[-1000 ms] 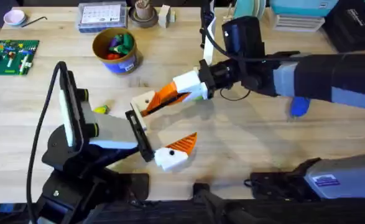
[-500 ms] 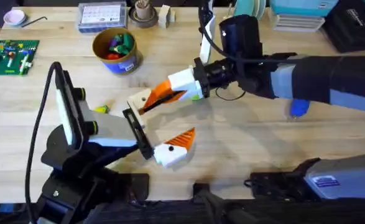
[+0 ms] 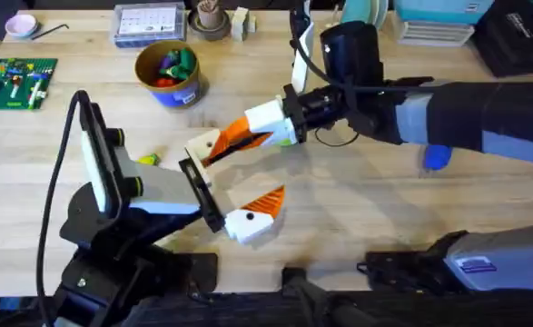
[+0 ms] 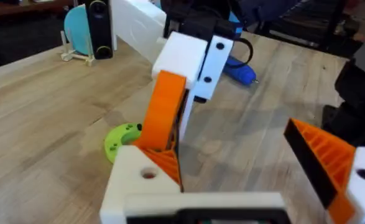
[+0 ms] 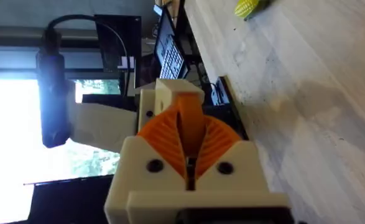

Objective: Pick up the gripper from the table and insert it into the empty holder that is missing its gripper. Then pick up a screw, insert it into the mounting hole, and use the screwdriver to tighten it. Finally, clean up the table by picking up the vegetable and placing it into the bucket.

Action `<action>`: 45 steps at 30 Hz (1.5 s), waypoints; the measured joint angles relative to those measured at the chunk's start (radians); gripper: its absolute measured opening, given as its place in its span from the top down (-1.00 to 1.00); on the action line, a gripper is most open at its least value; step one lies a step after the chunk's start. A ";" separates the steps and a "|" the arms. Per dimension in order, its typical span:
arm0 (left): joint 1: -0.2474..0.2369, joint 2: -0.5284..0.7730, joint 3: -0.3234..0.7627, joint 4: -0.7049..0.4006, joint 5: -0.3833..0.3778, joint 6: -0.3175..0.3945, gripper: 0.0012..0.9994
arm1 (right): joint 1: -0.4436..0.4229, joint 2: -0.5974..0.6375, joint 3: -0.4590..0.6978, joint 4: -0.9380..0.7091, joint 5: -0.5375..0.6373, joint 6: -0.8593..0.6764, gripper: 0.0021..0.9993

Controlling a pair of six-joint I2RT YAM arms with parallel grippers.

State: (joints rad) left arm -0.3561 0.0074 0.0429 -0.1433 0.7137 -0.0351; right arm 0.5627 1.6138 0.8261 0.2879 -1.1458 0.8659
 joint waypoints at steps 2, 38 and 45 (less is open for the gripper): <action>0.000 0.000 0.000 0.000 0.006 0.004 -0.99 | -0.005 0.000 0.000 -0.005 -0.016 -0.010 0.84; -0.034 -0.002 -0.001 0.001 0.163 0.047 -0.99 | -0.159 0.002 -0.004 -0.034 -0.054 -0.273 -0.99; -0.034 -0.002 -0.001 0.001 0.165 0.047 -0.99 | -0.249 0.002 -0.004 -0.034 0.056 -0.456 -0.99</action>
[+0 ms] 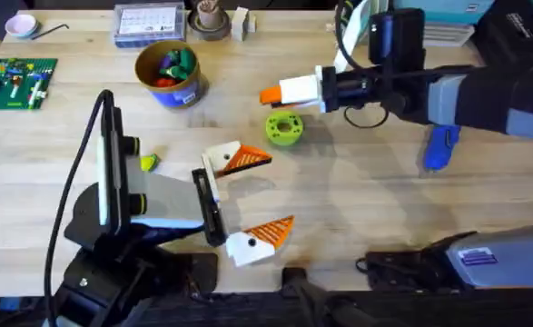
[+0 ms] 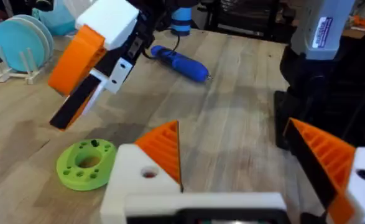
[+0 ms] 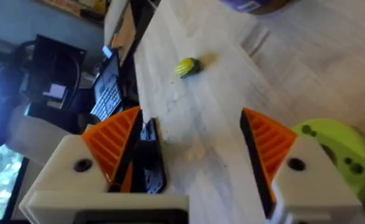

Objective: Pick up the gripper from the table and insert it into the empty holder that is missing its gripper. Then pick up a screw, insert it into the mounting hole, and use the screwdriver to tighten it. Finally, clean up the table by picking up the vegetable and placing it into the bucket.

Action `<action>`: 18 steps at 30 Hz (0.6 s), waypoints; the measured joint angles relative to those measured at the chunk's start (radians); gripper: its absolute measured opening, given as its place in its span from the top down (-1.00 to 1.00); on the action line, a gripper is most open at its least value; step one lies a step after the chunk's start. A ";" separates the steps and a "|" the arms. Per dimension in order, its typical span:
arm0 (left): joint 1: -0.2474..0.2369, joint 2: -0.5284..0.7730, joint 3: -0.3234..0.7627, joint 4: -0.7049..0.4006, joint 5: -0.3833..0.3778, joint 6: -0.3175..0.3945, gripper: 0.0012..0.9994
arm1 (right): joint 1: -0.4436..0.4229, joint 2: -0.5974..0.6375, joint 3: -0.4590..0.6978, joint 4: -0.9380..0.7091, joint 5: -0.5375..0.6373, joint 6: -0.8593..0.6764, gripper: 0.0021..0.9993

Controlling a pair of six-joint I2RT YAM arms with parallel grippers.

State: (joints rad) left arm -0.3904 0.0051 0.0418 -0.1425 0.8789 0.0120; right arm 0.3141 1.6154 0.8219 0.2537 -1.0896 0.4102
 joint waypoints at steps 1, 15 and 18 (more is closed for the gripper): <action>0.000 0.000 0.000 0.000 0.000 0.000 -0.99 | -0.013 0.000 0.000 -0.003 0.012 -0.012 -0.99; 0.000 0.000 0.000 0.000 0.000 0.000 -0.99 | -0.044 -0.004 0.366 -0.861 0.411 -0.443 -0.99; 0.000 0.000 0.000 0.000 0.000 0.000 -0.99 | -0.039 -0.013 0.408 -0.934 0.507 -0.539 -0.99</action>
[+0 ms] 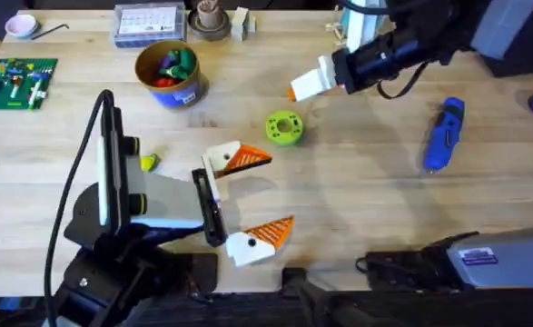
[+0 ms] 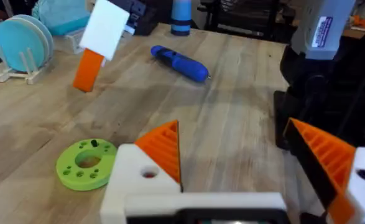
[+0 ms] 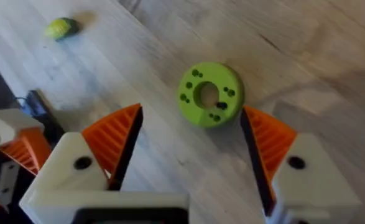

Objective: Pick up the gripper from the table and insert it into the empty holder that is missing its gripper. Then pick up a screw, insert it into the mounting hole, and use the screwdriver to tighten it. Finally, clean up the table by picking up the vegetable and placing it into the bucket.

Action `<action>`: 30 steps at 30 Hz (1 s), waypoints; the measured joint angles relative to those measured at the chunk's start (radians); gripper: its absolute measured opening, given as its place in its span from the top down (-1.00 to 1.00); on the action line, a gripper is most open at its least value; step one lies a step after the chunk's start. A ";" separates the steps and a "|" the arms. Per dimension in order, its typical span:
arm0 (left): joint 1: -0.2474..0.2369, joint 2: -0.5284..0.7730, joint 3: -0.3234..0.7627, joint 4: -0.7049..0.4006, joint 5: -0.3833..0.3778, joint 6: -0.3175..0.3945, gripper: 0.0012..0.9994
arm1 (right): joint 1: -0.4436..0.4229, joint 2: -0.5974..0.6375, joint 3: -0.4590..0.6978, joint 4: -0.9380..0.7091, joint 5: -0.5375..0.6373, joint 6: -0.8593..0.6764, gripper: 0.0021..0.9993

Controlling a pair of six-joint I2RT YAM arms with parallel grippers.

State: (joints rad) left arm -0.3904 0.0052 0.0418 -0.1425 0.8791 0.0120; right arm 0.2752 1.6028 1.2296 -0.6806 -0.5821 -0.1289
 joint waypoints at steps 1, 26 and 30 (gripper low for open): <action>0.000 0.000 0.000 0.000 0.000 0.000 -0.99 | 0.002 -0.004 0.003 -0.027 0.029 -0.036 -0.99; 0.000 0.000 0.000 0.000 0.000 0.000 -0.99 | 0.162 0.122 0.004 -0.074 0.224 -0.377 -0.99; 0.000 0.000 0.000 0.000 0.000 0.000 -0.99 | 0.196 0.122 0.004 -0.075 0.275 -0.380 -0.90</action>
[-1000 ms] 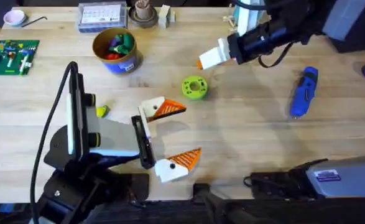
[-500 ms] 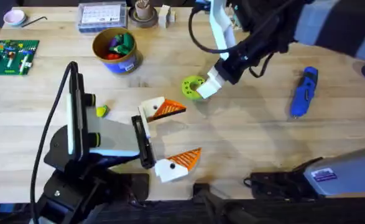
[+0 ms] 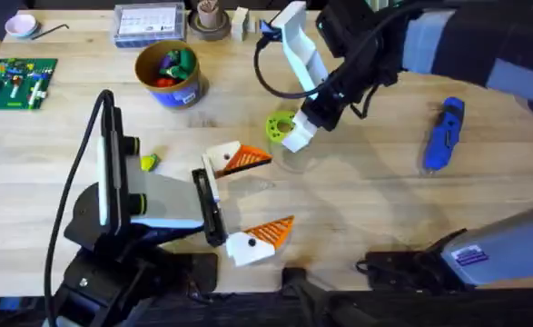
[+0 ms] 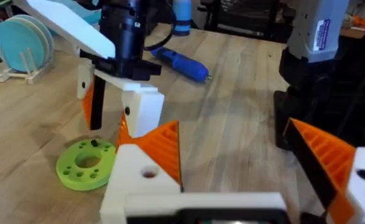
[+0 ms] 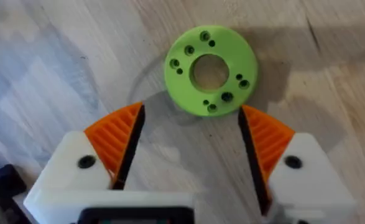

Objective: Pick up the gripper from the table and insert it into the empty holder that is missing its gripper. Then pick up a screw, insert it into the mounting hole, and use the screwdriver to tighten it. Finally, clean up the table by picking up the vegetable and placing it into the bucket.

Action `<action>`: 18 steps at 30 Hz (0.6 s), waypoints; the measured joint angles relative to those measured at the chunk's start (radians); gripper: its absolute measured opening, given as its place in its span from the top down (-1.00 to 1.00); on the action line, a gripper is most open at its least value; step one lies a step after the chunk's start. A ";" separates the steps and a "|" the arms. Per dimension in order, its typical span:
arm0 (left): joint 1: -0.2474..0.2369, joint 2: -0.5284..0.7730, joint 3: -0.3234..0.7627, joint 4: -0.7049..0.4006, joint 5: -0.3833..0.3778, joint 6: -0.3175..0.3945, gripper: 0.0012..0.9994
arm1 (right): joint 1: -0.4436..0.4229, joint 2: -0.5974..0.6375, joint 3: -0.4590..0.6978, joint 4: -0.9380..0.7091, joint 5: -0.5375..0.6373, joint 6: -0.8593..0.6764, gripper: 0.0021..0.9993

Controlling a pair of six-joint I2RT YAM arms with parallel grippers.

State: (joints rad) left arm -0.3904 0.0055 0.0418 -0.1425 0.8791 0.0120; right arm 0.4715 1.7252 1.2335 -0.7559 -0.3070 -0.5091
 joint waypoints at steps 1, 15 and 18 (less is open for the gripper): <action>0.000 0.000 0.000 0.000 0.000 0.000 -0.99 | 0.009 0.000 0.000 0.000 0.015 -0.001 -0.86; 0.000 0.000 0.000 0.000 0.000 0.000 -0.99 | 0.044 0.014 0.000 0.024 0.073 -0.002 -0.65; 0.000 0.000 0.000 0.000 0.000 0.000 -0.99 | 0.044 0.025 0.000 0.028 0.075 -0.002 -0.64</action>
State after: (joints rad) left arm -0.3904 0.0051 0.0418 -0.1425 0.8794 0.0120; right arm 0.5159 1.7505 1.2335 -0.7280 -0.2321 -0.5107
